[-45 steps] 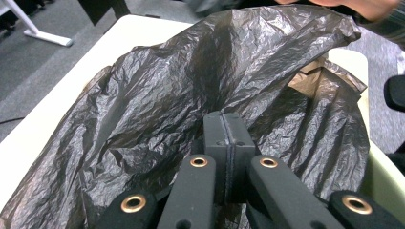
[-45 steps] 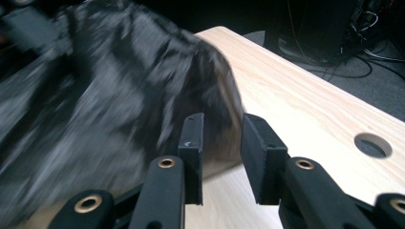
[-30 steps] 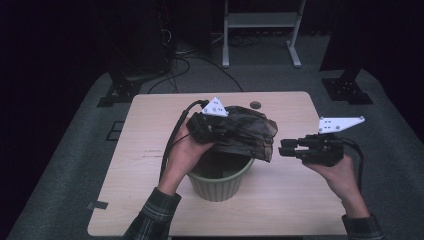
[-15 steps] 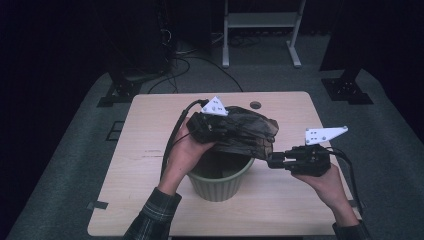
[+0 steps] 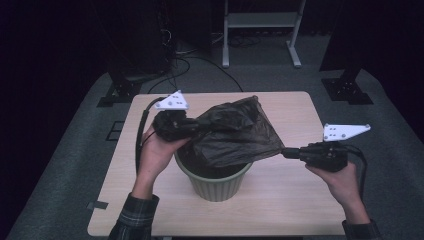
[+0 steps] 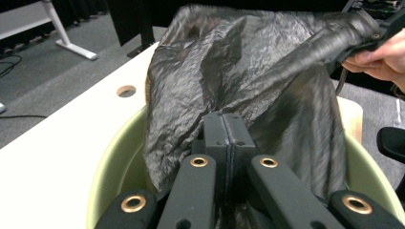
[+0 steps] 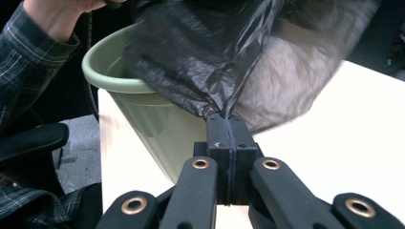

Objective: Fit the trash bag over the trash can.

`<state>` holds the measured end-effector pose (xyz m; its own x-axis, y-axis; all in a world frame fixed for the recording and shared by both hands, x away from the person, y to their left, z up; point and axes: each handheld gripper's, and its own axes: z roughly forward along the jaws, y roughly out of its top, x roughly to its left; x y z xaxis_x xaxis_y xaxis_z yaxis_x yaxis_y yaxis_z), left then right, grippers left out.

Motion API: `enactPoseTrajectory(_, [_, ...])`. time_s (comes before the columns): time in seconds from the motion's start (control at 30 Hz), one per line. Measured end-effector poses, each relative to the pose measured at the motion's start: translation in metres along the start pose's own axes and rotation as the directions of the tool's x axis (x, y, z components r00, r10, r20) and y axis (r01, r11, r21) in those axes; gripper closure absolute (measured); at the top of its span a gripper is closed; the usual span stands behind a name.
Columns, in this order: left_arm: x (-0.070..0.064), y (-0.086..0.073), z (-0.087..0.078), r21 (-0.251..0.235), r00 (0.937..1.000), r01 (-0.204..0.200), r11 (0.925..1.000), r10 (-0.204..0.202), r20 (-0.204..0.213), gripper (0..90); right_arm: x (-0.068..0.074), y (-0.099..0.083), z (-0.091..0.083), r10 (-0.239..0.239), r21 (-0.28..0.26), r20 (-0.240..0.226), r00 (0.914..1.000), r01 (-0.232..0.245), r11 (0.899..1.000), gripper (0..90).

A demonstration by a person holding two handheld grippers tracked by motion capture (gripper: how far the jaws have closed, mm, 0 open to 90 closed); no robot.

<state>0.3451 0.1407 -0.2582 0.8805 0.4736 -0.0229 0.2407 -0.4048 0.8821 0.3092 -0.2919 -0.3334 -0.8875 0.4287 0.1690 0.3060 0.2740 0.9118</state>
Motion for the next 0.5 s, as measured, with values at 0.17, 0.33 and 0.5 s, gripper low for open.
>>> enactPoseTrajectory(0.17, [0.012,-0.021,-0.029,-0.05,0.9981,0.061,0.9969,-0.061,-0.006,90.0,-0.008,-0.001,-0.015,0.001,-0.013,0.044,0.999,0.0,1.0,89.8])
enactPoseTrajectory(0.33, [0.015,-0.043,-0.054,-0.075,0.9955,0.094,0.9928,-0.094,-0.004,90.0,-0.015,-0.007,-0.025,0.01,-0.013,0.079,0.9968,-0.009,1.0,89.9])
enactPoseTrajectory(0.5, [0.016,-0.062,-0.071,-0.074,0.9926,0.116,0.9905,-0.118,-0.028,90.0,-0.022,-0.014,-0.034,0.024,-0.006,0.119,0.9925,-0.023,1.0,89.9])
